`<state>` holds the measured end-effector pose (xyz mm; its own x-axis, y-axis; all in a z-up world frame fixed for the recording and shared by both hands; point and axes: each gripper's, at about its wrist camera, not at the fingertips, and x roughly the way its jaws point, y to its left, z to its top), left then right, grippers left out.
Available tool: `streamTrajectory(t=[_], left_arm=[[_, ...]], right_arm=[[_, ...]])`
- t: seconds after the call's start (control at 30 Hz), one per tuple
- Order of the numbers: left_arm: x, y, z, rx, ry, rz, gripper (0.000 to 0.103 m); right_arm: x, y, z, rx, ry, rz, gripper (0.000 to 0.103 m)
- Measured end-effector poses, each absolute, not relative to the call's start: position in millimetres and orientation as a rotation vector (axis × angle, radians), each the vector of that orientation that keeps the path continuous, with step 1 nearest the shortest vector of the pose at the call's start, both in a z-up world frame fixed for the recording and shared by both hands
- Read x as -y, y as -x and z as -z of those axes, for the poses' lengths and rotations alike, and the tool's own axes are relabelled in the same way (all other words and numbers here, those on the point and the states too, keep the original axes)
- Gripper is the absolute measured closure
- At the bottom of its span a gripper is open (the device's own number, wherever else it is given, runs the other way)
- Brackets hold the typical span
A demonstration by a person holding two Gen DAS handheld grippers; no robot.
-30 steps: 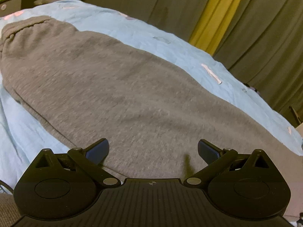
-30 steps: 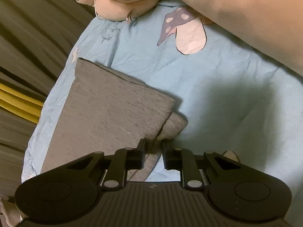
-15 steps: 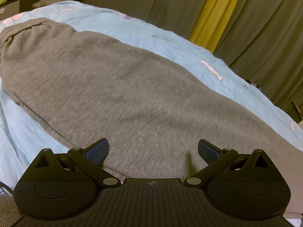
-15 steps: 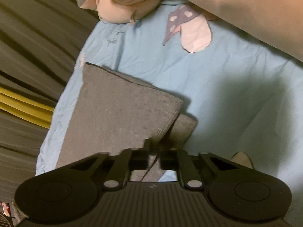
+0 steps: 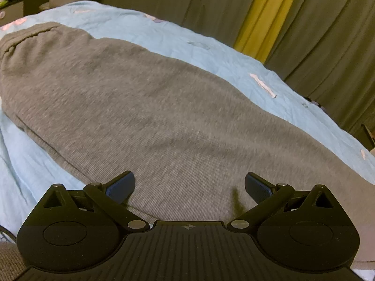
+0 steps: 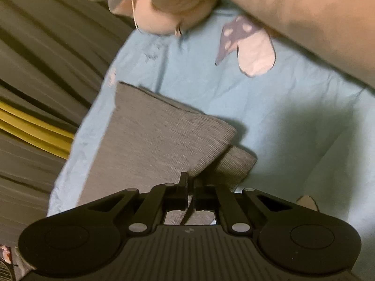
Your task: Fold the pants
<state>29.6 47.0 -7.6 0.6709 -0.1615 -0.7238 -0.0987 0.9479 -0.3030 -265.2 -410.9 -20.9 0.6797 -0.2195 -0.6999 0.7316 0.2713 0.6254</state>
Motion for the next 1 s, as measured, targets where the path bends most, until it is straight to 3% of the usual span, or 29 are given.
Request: streamTrajectory(t=[0.2, 0.37, 0.47, 0.53, 0.63, 0.73, 0.77, 0.8, 0.83, 0.9, 1.0], left_arm=[[-46, -30, 8, -0.844, 0.322, 0.04, 0.0], [-46, -31, 9, -0.844, 0.329, 0.038, 0.0], [-43, -32, 10, -0.846, 0.312, 0.037, 0.0], [-42, -32, 11, -0.845, 0.304, 0.036, 0.0], [-43, -30, 10, -0.844, 0.31, 0.037, 0.0], [-44, -31, 10, -0.844, 0.322, 0.034, 0.0], [-44, -31, 10, -0.845, 0.319, 0.032, 0.0], [-43, -32, 11, -0.846, 0.312, 0.032, 0.0], [-43, -31, 10, -0.845, 0.309, 0.033, 0.0], [-44, -30, 10, -0.842, 0.308, 0.034, 0.0], [-45, -30, 10, -0.843, 0.319, 0.033, 0.0]], right_arm=[[419, 276, 41, -0.63, -1.041, 0.815, 0.103], [428, 301, 42, -0.545, -1.121, 0.803, 0.098], [436, 307, 46, -0.481, -1.189, 0.749, 0.084], [438, 301, 51, -0.478, -1.204, 0.726, 0.059], [436, 297, 56, -0.475, -1.224, 0.711, 0.053], [438, 291, 61, -0.468, -1.236, 0.68, 0.056], [436, 291, 59, -0.47, -1.228, 0.686, 0.064], [437, 290, 58, -0.464, -1.221, 0.677, 0.082], [436, 290, 56, -0.443, -1.222, 0.648, 0.089], [434, 289, 54, -0.407, -1.209, 0.624, 0.088], [436, 288, 62, -0.406, -1.262, 0.628, 0.072]])
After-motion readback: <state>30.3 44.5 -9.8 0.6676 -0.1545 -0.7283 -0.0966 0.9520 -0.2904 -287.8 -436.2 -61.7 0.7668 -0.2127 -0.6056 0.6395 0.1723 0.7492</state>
